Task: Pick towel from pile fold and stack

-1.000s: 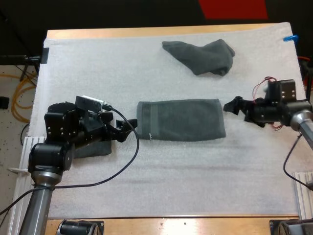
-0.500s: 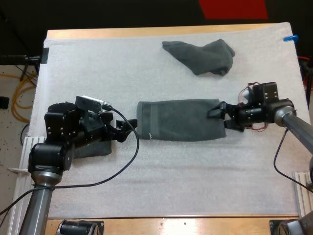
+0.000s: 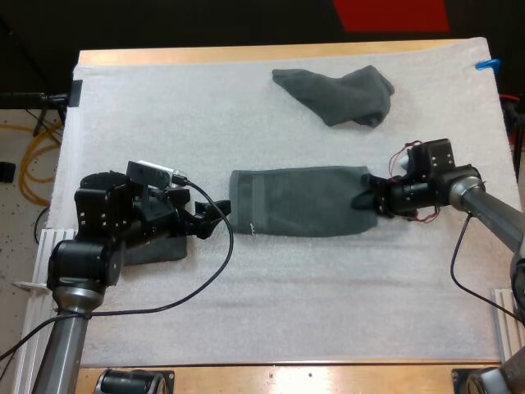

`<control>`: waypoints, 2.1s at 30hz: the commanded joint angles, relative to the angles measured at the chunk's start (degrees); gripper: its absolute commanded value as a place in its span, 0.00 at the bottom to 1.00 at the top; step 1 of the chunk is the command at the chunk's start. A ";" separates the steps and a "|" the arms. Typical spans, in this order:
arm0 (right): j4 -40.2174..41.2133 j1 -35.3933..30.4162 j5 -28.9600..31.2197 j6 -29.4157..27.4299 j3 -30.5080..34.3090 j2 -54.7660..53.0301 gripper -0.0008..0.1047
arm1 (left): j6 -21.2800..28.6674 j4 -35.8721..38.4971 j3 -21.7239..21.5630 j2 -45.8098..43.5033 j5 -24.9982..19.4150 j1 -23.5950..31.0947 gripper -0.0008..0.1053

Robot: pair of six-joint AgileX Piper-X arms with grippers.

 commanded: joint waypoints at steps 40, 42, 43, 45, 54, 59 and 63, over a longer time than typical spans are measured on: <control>7.88 13.77 30.48 0.48 0.21 -13.87 0.16 | 0.26 -0.07 -0.29 -0.23 0.46 -0.25 0.82; 7.34 13.65 29.84 0.47 0.21 -13.82 0.32 | 0.26 -0.07 -0.29 -0.23 0.46 -0.25 0.82; 6.53 13.65 28.22 0.47 0.21 -13.82 0.44 | 0.26 -0.07 -0.29 -0.23 0.46 -0.40 0.82; 4.11 13.65 22.21 0.47 0.21 -13.82 0.68 | 0.26 -0.07 -0.29 -0.16 0.46 -1.27 0.82; 2.60 13.65 11.85 -3.49 0.21 -20.22 0.89 | -8.64 -7.46 -0.29 5.59 -3.33 -11.73 0.82; 7.58 13.65 18.76 -7.80 0.21 -31.56 0.89 | -20.34 -19.16 -0.29 15.38 -3.90 -16.97 0.82; 12.00 13.65 23.02 -10.73 0.21 -39.37 0.89 | -26.33 -25.66 -0.44 22.83 -3.90 -20.13 0.82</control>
